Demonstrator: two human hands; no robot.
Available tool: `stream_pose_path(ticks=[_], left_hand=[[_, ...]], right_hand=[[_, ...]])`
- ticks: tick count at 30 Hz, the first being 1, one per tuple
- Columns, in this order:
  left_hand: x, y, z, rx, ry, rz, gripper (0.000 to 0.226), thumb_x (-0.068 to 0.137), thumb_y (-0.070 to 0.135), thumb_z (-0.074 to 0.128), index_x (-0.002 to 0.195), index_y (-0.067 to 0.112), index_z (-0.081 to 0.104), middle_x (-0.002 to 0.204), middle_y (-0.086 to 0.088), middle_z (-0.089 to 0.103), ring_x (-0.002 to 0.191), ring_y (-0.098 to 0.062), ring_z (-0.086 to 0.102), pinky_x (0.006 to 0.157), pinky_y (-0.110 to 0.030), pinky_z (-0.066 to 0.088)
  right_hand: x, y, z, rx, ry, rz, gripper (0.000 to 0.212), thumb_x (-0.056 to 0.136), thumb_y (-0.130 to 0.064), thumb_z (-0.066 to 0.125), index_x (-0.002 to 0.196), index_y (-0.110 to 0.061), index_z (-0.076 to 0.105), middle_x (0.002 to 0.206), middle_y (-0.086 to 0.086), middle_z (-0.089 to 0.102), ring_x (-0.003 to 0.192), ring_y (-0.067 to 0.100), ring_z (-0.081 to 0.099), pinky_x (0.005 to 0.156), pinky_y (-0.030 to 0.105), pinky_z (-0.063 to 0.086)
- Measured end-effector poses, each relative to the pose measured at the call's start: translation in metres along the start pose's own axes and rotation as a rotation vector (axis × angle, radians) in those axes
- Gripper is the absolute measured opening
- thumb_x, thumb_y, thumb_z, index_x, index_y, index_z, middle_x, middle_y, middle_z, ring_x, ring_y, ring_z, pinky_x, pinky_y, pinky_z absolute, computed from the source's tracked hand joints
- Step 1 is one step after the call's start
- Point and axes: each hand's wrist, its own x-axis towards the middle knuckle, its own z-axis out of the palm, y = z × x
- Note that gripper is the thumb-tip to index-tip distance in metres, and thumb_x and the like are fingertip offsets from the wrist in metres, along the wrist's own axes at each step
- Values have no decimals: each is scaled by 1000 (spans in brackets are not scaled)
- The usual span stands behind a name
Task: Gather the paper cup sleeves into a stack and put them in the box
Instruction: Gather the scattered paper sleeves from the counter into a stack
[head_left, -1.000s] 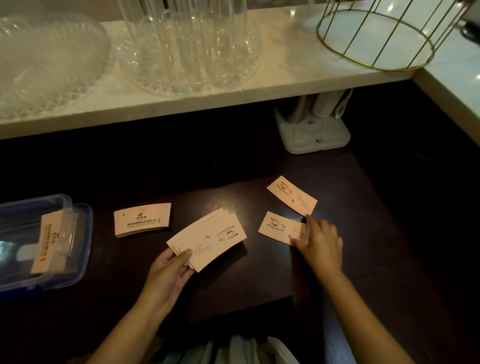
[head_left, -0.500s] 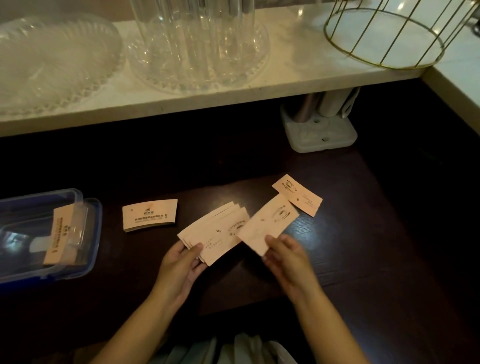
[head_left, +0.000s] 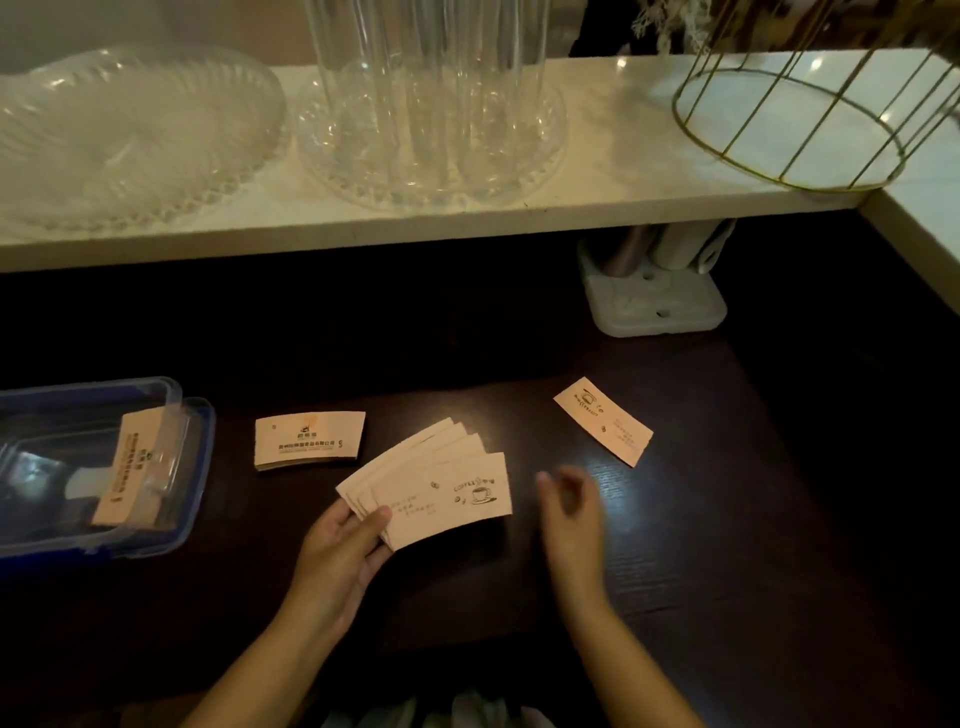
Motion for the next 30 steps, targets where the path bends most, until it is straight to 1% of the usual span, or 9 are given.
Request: stream_pose_path(ticks=[2,5,8,15,21,23,25,28,30], left_hand=[[3,3,-6,-19,13,2,27,86,-2,49,98,19,60,84,-1,76,84,-16,70,62,-25,58],[2,3,-14,-58,56,-8,26,87,-3,46,100,16,59,97,-9,69,92,-21,64,66,-26,58],[0,3,-19,-84,67,-11,26,87,-2,47,101,16,59,99,-9,68,93,-21,64,65,-26,59],[1,4,-26,-88,75,3,28,87,0,48,106,18,57,103,-7,67,95,-18,64,69,-26,58],[7,3,-28,-117,106,-10,33,86,0,49,116,14,54,105,-9,66,97,-19,62,64,-25,58],[8,3,-27,-131,116,-2,36,86,-1,48,119,12,52,105,-9,65,97,-20,61,64,-24,58],[9,3,-27,-138,121,3,37,87,-2,47,121,11,51,105,-9,64,97,-19,61,65,-24,58],[9,3,-25,-144,124,-1,37,87,-2,47,121,11,50,106,-9,64,97,-20,61,69,-27,58],[9,3,-23,-136,131,-11,37,87,-2,47,122,12,50,108,-10,64,99,-20,61,72,-30,58]], right_hand=[[50,-3,-32,-428,143,-256,48,81,-20,67,124,-13,47,128,15,52,116,27,47,96,39,42],[113,1,-55,-1028,-63,-371,80,80,-31,67,143,-13,21,152,15,25,139,33,18,110,48,26],[145,4,-61,-1205,-199,-338,80,85,-40,58,145,-14,12,154,15,19,141,33,16,111,52,25],[149,-12,-47,-1194,-153,-212,76,69,-42,74,131,-13,39,128,19,47,119,36,42,96,50,35],[123,-9,-44,-862,-178,-230,16,79,-31,68,84,-20,58,89,7,68,75,21,61,61,31,47],[115,-9,-43,-744,-221,-196,11,80,-26,67,76,-25,57,77,0,65,72,19,63,54,26,47],[107,-9,-41,-582,-253,-143,14,79,-17,68,89,-24,60,74,-2,64,76,19,66,60,29,52],[89,-15,-37,-321,-346,-77,71,80,-2,65,137,-28,32,86,1,66,81,12,65,70,30,54],[75,-20,-30,-194,-389,-70,74,79,7,62,138,-25,31,94,0,63,86,11,63,69,24,52]])
